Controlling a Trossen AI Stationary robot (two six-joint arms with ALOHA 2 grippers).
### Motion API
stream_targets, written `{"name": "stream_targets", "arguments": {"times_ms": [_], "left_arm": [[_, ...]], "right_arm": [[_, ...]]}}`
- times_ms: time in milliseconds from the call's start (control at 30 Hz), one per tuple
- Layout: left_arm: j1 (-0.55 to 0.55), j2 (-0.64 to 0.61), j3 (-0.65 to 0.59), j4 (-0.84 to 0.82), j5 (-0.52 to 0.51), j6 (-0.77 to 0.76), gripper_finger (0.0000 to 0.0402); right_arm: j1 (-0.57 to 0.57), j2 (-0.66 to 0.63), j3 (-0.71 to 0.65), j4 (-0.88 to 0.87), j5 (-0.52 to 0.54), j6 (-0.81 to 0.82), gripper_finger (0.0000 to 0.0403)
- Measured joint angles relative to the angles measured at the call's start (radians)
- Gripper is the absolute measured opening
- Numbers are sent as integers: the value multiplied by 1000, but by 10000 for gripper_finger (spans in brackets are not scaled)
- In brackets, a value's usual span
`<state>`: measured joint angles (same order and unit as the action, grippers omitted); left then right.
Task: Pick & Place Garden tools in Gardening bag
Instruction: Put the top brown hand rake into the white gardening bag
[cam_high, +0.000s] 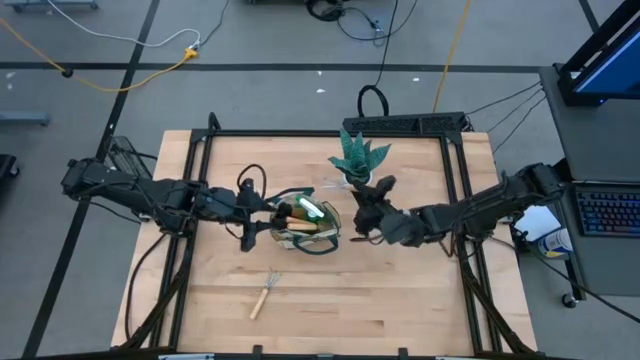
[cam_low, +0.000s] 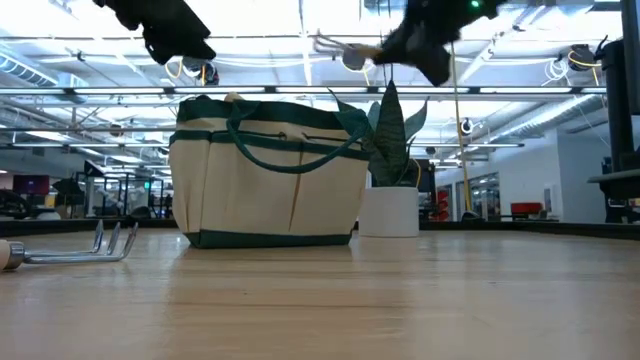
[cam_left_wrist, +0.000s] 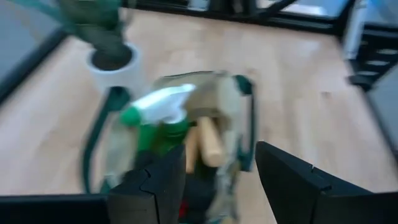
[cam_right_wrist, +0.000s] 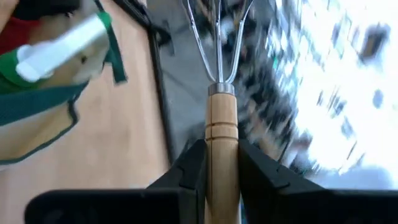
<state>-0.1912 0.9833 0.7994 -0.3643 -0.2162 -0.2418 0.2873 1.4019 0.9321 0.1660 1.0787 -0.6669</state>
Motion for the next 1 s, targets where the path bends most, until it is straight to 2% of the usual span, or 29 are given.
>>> {"name": "stream_targets", "arguments": {"times_ms": [100, 167, 300, 533, 633, 833, 1000], "left_arm": [[20, 0, 0, -22, -74, -2, 200], [39, 15, 0, -22, -96, -49, 200], [76, 62, -1, -48, -101, -131, 200], [156, 169, -1, -74, -100, -129, 200], [186, 185, -1, -77, -99, -128, 200], [222, 167, 11, -97, -96, -106, 200], [251, 146, 52, -112, -100, -100, 200]], "right_arm": [[-33, 54, 2, 183, -82, -325, 55], [-54, 102, 0, 266, -94, -522, 55], [-99, 193, 1, 378, -133, -809, 55], [-118, 284, 0, 577, -119, -1014, 55], [-117, 287, 5, 583, -139, -1074, 55], [-106, 286, 34, 576, -82, -1278, 55], [-102, 286, 77, 515, -86, -1283, 55]]}}
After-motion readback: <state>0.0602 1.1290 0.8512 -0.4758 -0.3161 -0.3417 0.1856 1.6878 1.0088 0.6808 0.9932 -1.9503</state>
